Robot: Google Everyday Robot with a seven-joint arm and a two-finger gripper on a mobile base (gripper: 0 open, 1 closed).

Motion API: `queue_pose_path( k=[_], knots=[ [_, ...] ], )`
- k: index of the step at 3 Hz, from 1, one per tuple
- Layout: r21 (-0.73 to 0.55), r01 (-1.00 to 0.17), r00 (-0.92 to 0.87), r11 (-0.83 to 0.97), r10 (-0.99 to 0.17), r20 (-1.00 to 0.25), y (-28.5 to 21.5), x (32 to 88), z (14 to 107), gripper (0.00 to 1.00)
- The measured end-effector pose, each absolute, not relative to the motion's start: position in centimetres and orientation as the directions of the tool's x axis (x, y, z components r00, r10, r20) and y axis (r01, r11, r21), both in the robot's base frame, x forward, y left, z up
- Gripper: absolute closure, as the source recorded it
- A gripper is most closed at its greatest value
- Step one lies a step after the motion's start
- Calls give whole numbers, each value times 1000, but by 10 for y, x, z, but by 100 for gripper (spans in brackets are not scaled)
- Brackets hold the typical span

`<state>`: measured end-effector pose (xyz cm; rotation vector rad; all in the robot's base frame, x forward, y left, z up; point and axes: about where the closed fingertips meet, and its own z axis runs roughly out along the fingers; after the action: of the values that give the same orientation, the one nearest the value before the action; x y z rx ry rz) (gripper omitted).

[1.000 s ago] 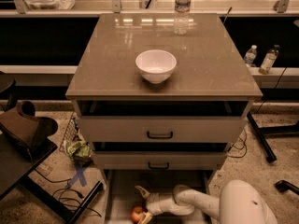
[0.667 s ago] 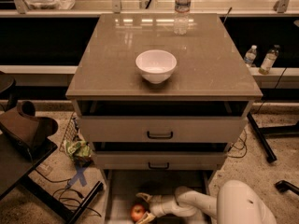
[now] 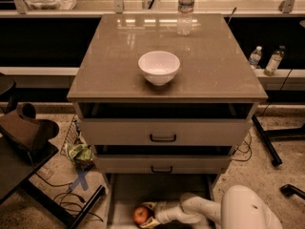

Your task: Pick apple from bottom drawer and place on counter

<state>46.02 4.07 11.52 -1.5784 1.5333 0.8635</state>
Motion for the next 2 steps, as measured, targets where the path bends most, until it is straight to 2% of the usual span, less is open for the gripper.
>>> queue_pose_path(
  k=[1, 2],
  knots=[
    [-61, -998, 50, 6, -483, -874, 43, 459, 115, 95],
    [-58, -998, 49, 4, -481, -875, 45, 457, 115, 92]
  ],
)
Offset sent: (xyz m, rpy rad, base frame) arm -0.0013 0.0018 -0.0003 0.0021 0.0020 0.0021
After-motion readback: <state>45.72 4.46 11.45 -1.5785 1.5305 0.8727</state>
